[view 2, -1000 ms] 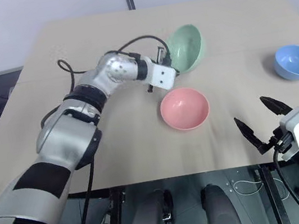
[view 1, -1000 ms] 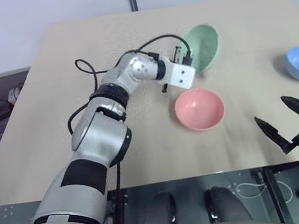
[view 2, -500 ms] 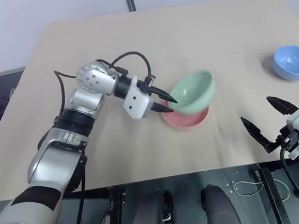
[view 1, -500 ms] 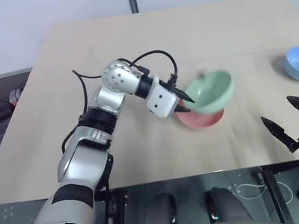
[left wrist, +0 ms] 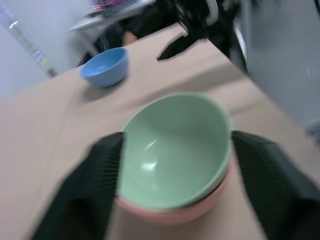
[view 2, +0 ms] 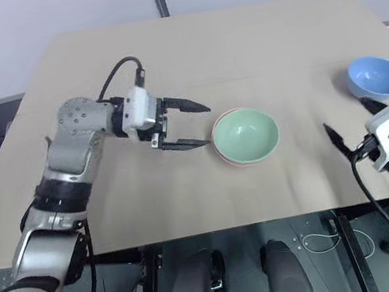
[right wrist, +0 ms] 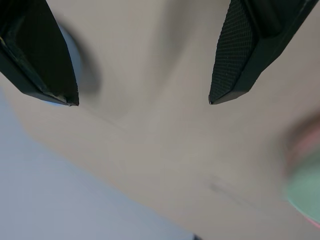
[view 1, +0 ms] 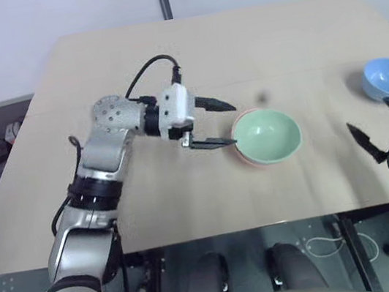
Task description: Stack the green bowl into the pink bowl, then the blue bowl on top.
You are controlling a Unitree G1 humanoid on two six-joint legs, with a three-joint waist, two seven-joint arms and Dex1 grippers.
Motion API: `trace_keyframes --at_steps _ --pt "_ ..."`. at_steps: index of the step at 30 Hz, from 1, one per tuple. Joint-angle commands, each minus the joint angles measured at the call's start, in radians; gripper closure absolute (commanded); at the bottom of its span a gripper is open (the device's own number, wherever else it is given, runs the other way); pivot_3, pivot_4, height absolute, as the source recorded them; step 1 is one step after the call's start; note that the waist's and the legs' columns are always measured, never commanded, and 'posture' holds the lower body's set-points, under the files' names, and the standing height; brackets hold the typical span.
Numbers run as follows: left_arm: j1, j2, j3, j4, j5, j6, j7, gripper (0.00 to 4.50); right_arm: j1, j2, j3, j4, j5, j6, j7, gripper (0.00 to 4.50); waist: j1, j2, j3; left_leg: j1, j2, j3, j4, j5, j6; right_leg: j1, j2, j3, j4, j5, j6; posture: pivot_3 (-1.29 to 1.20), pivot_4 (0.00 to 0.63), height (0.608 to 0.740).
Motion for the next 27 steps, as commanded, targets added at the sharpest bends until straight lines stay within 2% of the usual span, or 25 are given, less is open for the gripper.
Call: trace_keyframes --at_steps 1,4,9,15,17,19,20,21,22,23,25,27 --pt "0.077 -0.017 0.094 -0.164 -0.056 0.142 0.182 0.05 -0.126 -0.072 0.030 0.206 -0.074 -0.013 -0.006 0.00 0.005 0.000 0.000 0.000 0.000 0.000 0.000 0.000 0.000 0.000 0.000 0.000 0.001 0.000 0.000 0.00 0.150 0.740" --pt "0.176 -0.080 0.183 -0.176 -0.139 0.131 0.234 0.05 -0.317 -0.116 0.095 0.500 -0.138 -0.045 -0.024 0.00 0.004 0.000 0.000 0.001 -0.001 0.000 0.003 0.000 0.001 0.000 -0.001 0.000 0.003 0.000 0.000 0.00 0.150 0.740" --pt "0.303 -0.045 0.207 -0.238 -0.155 0.152 0.215 0.05 -0.590 -0.156 0.223 0.936 -0.247 -0.170 -0.018 0.00 -0.005 0.001 0.000 0.002 -0.001 0.003 0.004 0.001 -0.002 -0.001 -0.001 0.002 0.007 0.000 0.000 0.00 0.150 0.740" --pt "0.368 -0.021 0.260 -0.324 -0.275 0.224 0.202 0.05 -0.789 -0.173 0.299 1.237 -0.290 -0.257 0.024 0.00 -0.001 0.001 0.000 0.001 0.000 0.004 0.004 0.001 -0.002 -0.002 -0.001 0.003 0.007 0.000 0.000 0.00 0.150 0.740" --pt "0.382 -0.012 0.274 -0.345 -0.300 0.242 0.211 0.00 -0.822 -0.175 0.309 1.284 -0.290 -0.272 0.044 0.52 -0.002 0.001 0.000 0.001 0.000 0.004 0.004 0.001 -0.002 -0.002 -0.002 0.003 0.007 0.000 0.000 0.00 0.150 0.740" --pt "0.397 -0.004 0.282 -0.361 -0.315 0.252 0.216 0.00 -0.842 -0.176 0.318 1.314 -0.292 -0.286 0.055 1.26 -0.002 0.001 0.000 0.000 0.000 0.004 0.004 0.001 -0.002 -0.002 -0.002 0.003 0.007 0.000 0.000 0.00 0.150 0.740" --pt "0.402 -0.003 0.284 -0.366 -0.319 0.255 0.219 0.00 -0.850 -0.176 0.323 1.326 -0.295 -0.294 0.060 1.95 -0.002 0.001 0.000 0.001 0.000 0.004 0.004 0.001 -0.002 -0.002 -0.002 0.003 0.007 0.000 0.000 0.00 0.150 0.740" --pt "0.406 -0.002 0.285 -0.367 -0.320 0.255 0.221 0.00 -0.855 -0.175 0.326 1.333 -0.296 -0.300 0.063 2.38 -0.002 0.001 0.000 0.001 0.000 0.004 0.004 0.001 -0.002 -0.002 -0.002 0.003 0.007 0.000 0.000 0.00 0.150 0.740" --pt "0.409 -0.002 0.284 -0.368 -0.319 0.253 0.222 0.00 -0.856 -0.175 0.333 1.336 -0.301 -0.307 0.066 2.57 -0.003 0.001 0.000 0.001 0.000 0.004 0.004 0.001 -0.002 -0.002 -0.002 0.003 0.007 0.000 0.000 0.00 0.150 0.740" --pt "0.411 -0.002 0.283 -0.369 -0.319 0.251 0.223 0.00 -0.858 -0.176 0.338 1.340 -0.304 -0.314 0.068 2.96 -0.003 0.001 0.000 0.001 -0.001 0.004 0.004 0.001 -0.002 -0.002 -0.002 0.003 0.007 0.000 0.000 0.00 0.150 0.740" --pt "0.411 -0.005 0.278 -0.367 -0.317 0.250 0.225 0.00 -0.857 -0.178 0.347 1.342 -0.306 -0.328 0.082 3.98 -0.004 0.001 0.000 0.001 -0.001 0.004 0.004 0.001 -0.002 -0.002 -0.002 0.003 0.007 0.000 0.000 0.00 0.150 0.740" --pt "0.406 -0.010 0.270 -0.352 -0.310 0.247 0.224 0.00 -0.857 -0.182 0.351 1.335 -0.305 -0.340 0.084 3.98 -0.004 0.001 0.000 0.001 -0.001 0.004 0.004 0.001 -0.002 -0.002 -0.002 0.003 0.007 0.000 0.000 0.00 0.150 0.740"
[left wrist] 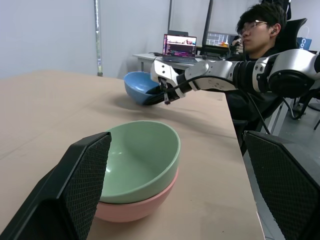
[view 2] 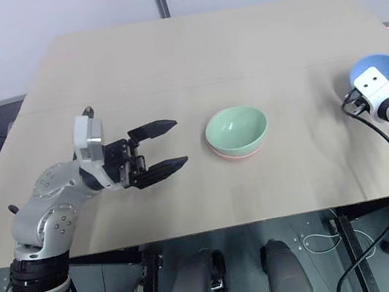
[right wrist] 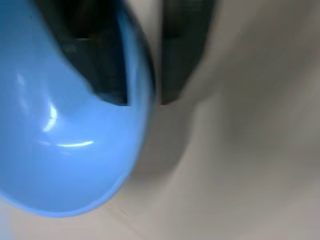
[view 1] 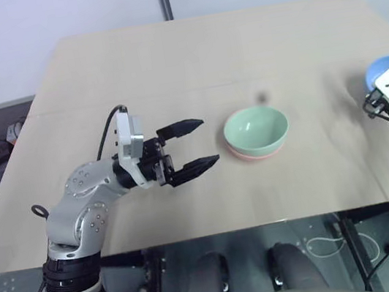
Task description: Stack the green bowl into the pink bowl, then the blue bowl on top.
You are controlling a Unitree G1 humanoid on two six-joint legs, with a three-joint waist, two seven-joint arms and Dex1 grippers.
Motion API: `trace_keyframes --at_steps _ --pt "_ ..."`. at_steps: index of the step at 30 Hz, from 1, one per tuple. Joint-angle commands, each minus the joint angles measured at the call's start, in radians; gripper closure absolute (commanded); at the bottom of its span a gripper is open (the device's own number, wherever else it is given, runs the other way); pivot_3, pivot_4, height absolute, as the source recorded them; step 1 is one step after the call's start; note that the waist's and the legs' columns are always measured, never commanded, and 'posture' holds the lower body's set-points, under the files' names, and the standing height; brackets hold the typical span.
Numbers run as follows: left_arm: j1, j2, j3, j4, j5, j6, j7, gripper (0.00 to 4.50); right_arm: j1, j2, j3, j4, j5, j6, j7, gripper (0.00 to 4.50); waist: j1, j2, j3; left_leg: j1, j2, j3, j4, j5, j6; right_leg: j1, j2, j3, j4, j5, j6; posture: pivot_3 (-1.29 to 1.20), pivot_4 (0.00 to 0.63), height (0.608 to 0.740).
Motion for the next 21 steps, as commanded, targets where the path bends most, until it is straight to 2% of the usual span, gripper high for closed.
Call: trace_keyframes --at_steps 1,4,7,11,14,17,21 --pt "-0.007 0.000 0.009 -0.015 -0.013 -0.002 0.000 0.00 -0.019 -0.042 -0.003 -0.033 -0.003 -0.051 0.010 3.98 0.000 0.000 0.000 0.000 0.000 0.000 0.000 0.000 0.000 0.000 0.000 0.000 0.000 0.000 0.000 0.00 0.150 0.740" --pt "-0.012 -0.003 0.006 -0.002 -0.015 0.007 0.002 0.00 0.018 -0.063 -0.022 -0.154 0.021 -0.077 0.036 3.98 0.001 0.001 0.000 0.000 0.000 0.000 0.000 0.000 0.000 0.000 0.000 0.000 0.000 0.000 0.000 0.00 0.150 0.740" --pt "-0.017 -0.011 0.011 0.011 -0.007 0.005 0.019 0.00 0.116 -0.050 -0.069 -0.455 0.139 -0.013 0.131 3.98 0.001 0.001 0.001 0.000 0.000 0.000 0.000 0.000 0.000 -0.001 -0.001 0.000 0.000 0.000 0.000 0.00 0.150 0.740" --pt "-0.008 -0.014 0.009 0.028 0.017 -0.013 0.031 0.00 0.297 -0.003 -0.074 -1.049 0.370 0.270 0.206 3.98 0.000 0.001 0.000 -0.001 0.002 -0.001 -0.001 -0.002 0.003 -0.001 -0.001 -0.001 0.000 0.000 0.000 0.00 0.150 0.740" --pt "-0.005 -0.019 0.009 0.040 0.034 -0.025 0.038 0.00 0.357 0.039 -0.011 -1.358 0.450 0.459 0.171 3.98 0.004 0.001 0.000 -0.001 0.002 -0.002 -0.001 -0.003 0.004 -0.001 -0.003 -0.002 0.000 0.000 0.000 0.00 0.150 0.740" --pt "-0.004 -0.019 0.014 0.039 0.031 -0.022 0.046 0.00 0.368 0.083 0.087 -1.508 0.441 0.566 0.137 3.98 0.005 0.001 0.000 -0.001 0.001 -0.003 -0.001 -0.003 0.004 -0.001 -0.006 -0.003 0.000 0.000 0.000 0.00 0.150 0.740" --pt "0.002 -0.017 0.016 0.036 0.032 -0.021 0.051 0.00 0.364 0.106 0.203 -1.531 0.387 0.586 0.151 3.98 0.012 0.000 0.001 -0.001 -0.002 -0.006 0.000 -0.003 0.004 0.001 -0.009 -0.007 -0.001 0.000 0.000 0.00 0.150 0.740"
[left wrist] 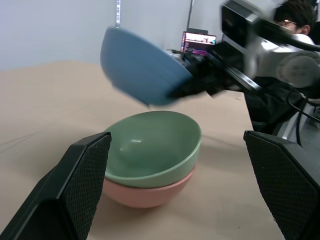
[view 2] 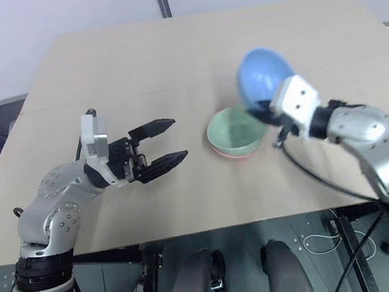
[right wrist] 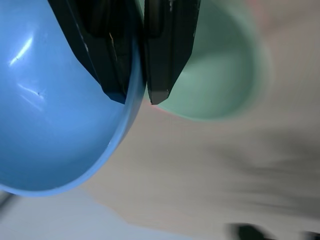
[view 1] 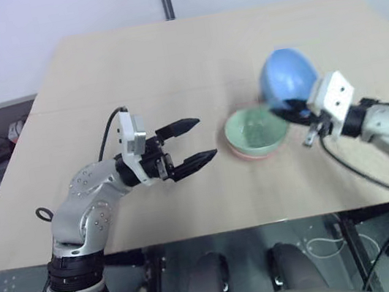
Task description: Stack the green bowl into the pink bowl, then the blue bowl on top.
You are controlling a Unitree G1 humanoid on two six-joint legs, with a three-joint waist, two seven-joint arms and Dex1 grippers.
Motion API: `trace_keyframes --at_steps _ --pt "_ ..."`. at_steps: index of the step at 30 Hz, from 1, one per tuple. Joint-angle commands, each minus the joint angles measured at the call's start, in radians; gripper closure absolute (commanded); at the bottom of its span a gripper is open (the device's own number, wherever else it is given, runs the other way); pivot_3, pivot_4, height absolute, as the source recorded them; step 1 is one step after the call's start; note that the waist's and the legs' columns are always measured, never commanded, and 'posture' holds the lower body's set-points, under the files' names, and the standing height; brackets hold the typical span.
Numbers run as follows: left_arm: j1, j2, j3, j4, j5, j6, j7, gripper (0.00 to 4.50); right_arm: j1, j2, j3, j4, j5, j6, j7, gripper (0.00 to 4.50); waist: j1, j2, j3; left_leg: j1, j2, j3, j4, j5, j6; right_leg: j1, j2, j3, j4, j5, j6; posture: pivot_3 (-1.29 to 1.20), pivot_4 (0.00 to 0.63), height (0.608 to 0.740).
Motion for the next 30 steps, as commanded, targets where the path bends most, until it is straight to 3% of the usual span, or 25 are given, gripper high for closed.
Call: trace_keyframes --at_steps 1,4,10,17,20,24,30 --pt "0.005 0.003 0.020 -0.020 0.002 -0.016 0.006 0.00 -0.013 0.012 0.063 -0.024 -0.039 0.016 0.002 3.98 0.000 0.000 0.000 0.000 0.000 0.000 0.000 0.000 0.000 0.000 0.000 0.000 0.000 0.000 0.000 0.00 0.150 0.740" --pt "0.011 0.001 0.016 -0.033 0.004 -0.016 0.012 0.00 -0.020 0.001 0.090 -0.017 -0.055 0.035 0.022 3.98 0.000 0.000 0.000 0.000 -0.001 0.000 0.000 0.000 0.000 0.000 0.003 -0.001 0.000 0.000 0.000 0.00 0.150 0.740" --pt "0.033 -0.003 0.022 -0.050 0.013 -0.019 0.045 0.00 -0.016 -0.018 0.054 -0.070 -0.068 0.038 0.023 1.24 -0.002 0.000 0.000 -0.001 0.000 -0.001 0.000 0.000 0.000 0.000 0.004 -0.001 -0.001 0.000 0.000 0.00 0.150 0.740" --pt "0.075 -0.025 0.012 -0.056 0.135 -0.094 0.154 0.00 0.047 0.066 -0.169 -0.219 0.118 0.137 -0.066 1.24 0.000 0.000 0.000 -0.001 0.000 -0.002 0.000 0.000 0.000 0.001 0.002 -0.001 -0.002 0.000 0.000 0.00 0.150 0.740" --pt "0.118 -0.037 0.023 -0.059 0.164 -0.116 0.189 0.00 0.140 0.033 -0.325 -0.214 0.218 0.154 -0.014 1.24 0.007 -0.001 0.000 -0.002 0.000 -0.003 -0.001 0.000 0.000 0.001 -0.001 -0.002 -0.004 0.000 0.000 0.00 0.150 0.740" --pt "0.181 -0.021 0.063 -0.081 0.142 -0.113 0.185 0.00 0.266 -0.011 -0.500 -0.188 0.255 0.126 0.025 0.02 0.012 -0.001 0.000 -0.002 0.000 -0.003 -0.002 -0.001 0.001 0.002 -0.002 -0.001 -0.005 0.000 0.000 0.00 0.150 0.740" --pt "0.257 0.035 0.137 -0.118 0.114 -0.079 0.187 0.00 0.534 -0.083 -0.731 -0.064 0.234 0.012 0.202 0.02 0.019 -0.001 0.000 0.000 0.000 -0.003 -0.007 -0.001 0.001 0.003 -0.002 0.000 -0.009 0.000 0.000 0.00 0.150 0.740"
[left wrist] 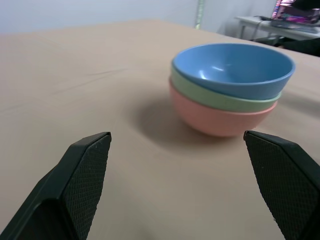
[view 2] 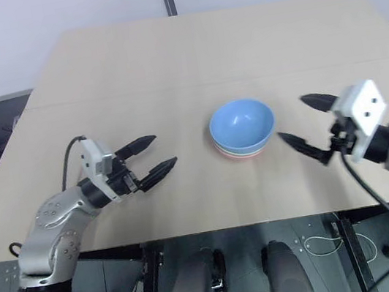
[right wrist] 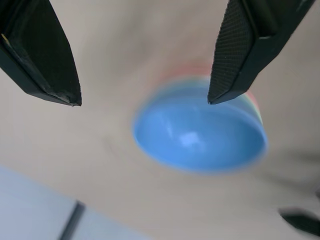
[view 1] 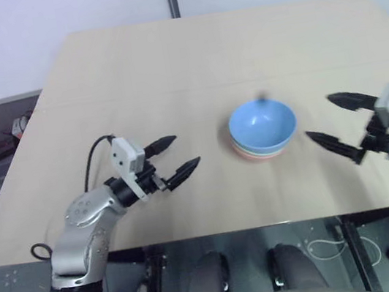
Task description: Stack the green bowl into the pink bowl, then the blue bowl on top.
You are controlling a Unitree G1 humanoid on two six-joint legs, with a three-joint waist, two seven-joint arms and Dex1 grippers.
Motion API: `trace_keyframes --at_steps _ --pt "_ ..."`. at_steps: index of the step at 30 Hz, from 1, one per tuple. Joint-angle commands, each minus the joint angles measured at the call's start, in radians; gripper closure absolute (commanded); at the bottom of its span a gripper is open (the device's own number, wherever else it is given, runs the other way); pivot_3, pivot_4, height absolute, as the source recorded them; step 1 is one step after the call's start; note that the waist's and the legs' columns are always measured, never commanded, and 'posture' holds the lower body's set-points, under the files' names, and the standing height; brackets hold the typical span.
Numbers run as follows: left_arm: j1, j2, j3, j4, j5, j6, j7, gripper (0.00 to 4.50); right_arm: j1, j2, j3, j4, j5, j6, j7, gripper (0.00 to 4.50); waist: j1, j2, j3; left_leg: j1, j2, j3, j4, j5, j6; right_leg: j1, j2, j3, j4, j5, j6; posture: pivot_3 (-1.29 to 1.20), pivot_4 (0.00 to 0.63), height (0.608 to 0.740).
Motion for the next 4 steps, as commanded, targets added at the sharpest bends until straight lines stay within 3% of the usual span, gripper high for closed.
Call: trace_keyframes --at_steps 1,4 --pt "0.024 0.033 0.055 -0.063 -0.046 0.023 -0.009 0.00 0.091 -0.007 -0.118 0.067 -0.014 -0.110 0.095 0.02 0.001 0.000 0.000 0.000 0.000 0.000 -0.001 0.000 0.000 0.000 0.000 0.000 -0.002 0.000 0.000 0.00 0.150 0.740" --pt "0.039 0.066 0.064 -0.070 -0.057 0.055 -0.023 0.00 0.126 -0.010 -0.129 0.106 -0.012 -0.133 0.115 0.02 0.000 0.000 0.000 0.000 0.000 0.001 -0.002 0.000 0.000 0.000 0.000 -0.001 -0.002 0.000 0.000 0.00 0.150 0.740"
